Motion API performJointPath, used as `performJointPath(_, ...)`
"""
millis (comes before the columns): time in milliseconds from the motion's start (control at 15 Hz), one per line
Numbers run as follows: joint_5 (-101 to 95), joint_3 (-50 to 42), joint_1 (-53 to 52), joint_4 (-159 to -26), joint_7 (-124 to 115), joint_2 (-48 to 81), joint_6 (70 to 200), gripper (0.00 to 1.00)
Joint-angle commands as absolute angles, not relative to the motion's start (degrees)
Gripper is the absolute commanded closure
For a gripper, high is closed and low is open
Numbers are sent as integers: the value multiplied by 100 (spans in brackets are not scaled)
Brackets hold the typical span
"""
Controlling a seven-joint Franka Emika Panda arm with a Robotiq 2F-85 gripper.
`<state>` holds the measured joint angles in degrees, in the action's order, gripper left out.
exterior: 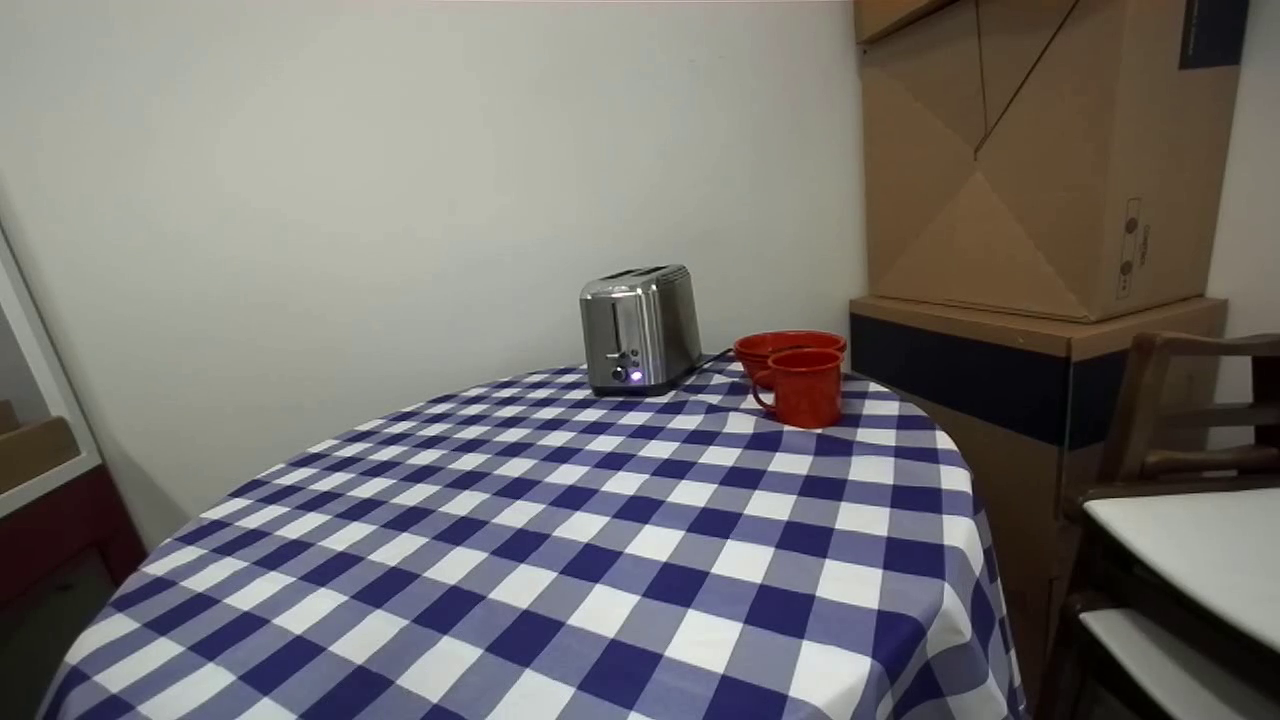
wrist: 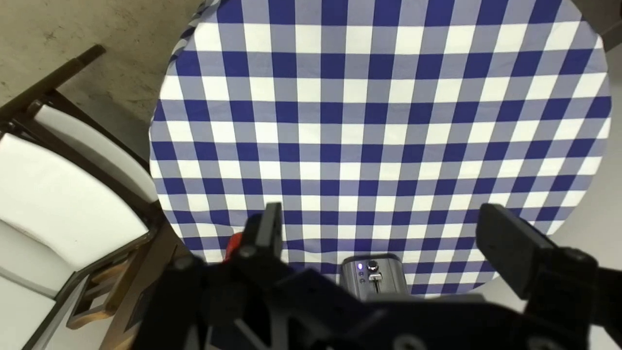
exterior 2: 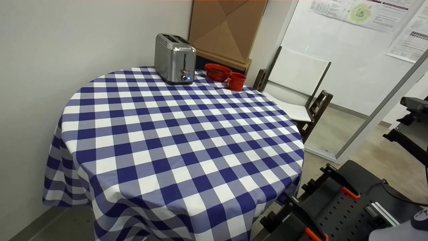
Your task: Release the lever on the toaster upwards.
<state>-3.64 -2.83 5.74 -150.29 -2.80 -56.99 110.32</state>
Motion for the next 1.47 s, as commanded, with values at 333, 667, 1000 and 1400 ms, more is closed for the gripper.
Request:
performJointPath(333,-232,-778,536,-14576,-118,-3197,12946,0)
performJointPath(667,-231,-671,515,-13788,-110,-1431,13485,0)
performJointPath(1000,-184,-559,443,-12456,-50,358,13575,0)
performJointPath(1400,-351,-422,389,-10639,-197,2463,13620,0)
